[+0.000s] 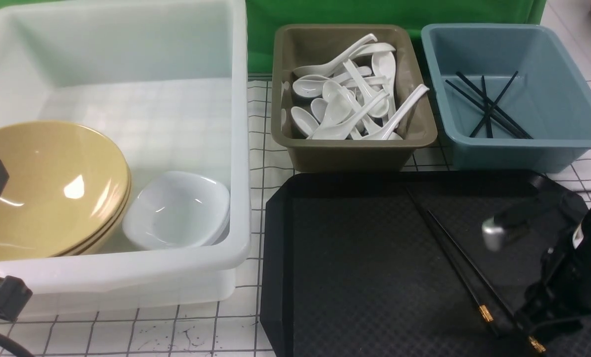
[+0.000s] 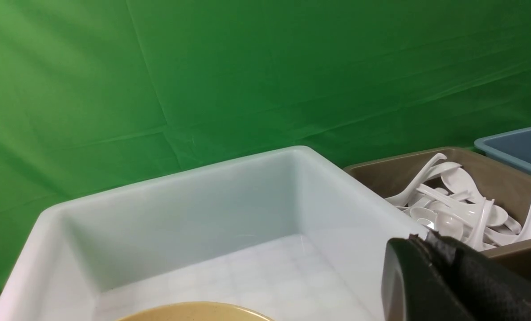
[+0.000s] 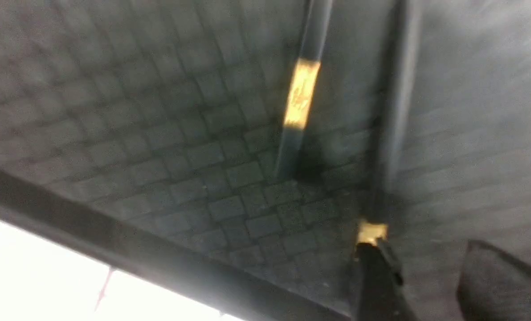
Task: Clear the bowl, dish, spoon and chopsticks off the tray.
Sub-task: Use the right arm to grab a chopstick
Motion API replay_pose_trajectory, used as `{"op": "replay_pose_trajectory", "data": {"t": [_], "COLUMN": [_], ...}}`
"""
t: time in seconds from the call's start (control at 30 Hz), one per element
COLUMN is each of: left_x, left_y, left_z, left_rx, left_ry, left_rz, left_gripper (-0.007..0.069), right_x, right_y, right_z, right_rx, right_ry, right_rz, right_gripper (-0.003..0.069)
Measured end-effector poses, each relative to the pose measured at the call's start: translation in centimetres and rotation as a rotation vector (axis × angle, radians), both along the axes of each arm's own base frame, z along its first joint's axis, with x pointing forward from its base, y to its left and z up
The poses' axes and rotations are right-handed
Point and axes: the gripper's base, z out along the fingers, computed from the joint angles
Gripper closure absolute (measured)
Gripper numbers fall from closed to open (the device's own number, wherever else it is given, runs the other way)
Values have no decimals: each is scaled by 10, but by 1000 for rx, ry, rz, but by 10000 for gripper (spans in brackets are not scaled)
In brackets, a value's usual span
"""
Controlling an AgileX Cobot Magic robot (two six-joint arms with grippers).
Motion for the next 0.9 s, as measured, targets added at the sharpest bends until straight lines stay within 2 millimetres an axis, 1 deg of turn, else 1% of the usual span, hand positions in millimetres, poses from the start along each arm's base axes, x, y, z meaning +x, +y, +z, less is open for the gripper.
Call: {"op": "replay_pose_trajectory", "data": {"t": [0.1,0.2,0.27,0.3,0.33,0.37,0.5,0.57,0.7,0.73,0.77,0.8,0.9], "left_x": [0,0,0,0,0,0,0,0,0,0,0,0,0], "left_y": [0,0,0,0,0,0,0,0,0,0,0,0,0], "left_z": [0,0,0,0,0,0,0,0,0,0,0,0,0], "left_rx": [0,0,0,0,0,0,0,0,-1,-1,-4,-4,-3], "left_ry": [-1,-2,-2,-2,-1,-1,-1,-1,-1,-1,0,0,0], "left_rz": [0,-1,-1,-1,0,0,0,0,-1,-1,-1,-1,-1], "left_gripper": [631,631,631,631,631,631,631,631,631,631,631,631,631], "right_x": [-2,0,0,-1,-1,-1,-4,-8,-17,-17,-20,-22,-22], "right_y": [1,2,4,5,7,8,8,5,-2,-2,-3,-4,-5], "right_z": [-19,-22,-22,-22,-22,-21,-15,-7,29,31,46,56,73], "right_rx": [-3,2,-4,-4,-7,-9,-6,-18,-30,-29,-15,-6,7], "right_ry": [62,63,57,57,52,45,5,-31,-179,-187,-247,-286,-373], "right_rz": [-16,-14,18,20,44,55,61,58,55,56,48,48,52], "right_gripper": [337,362,452,452,532,567,571,571,571,571,571,571,571]}}
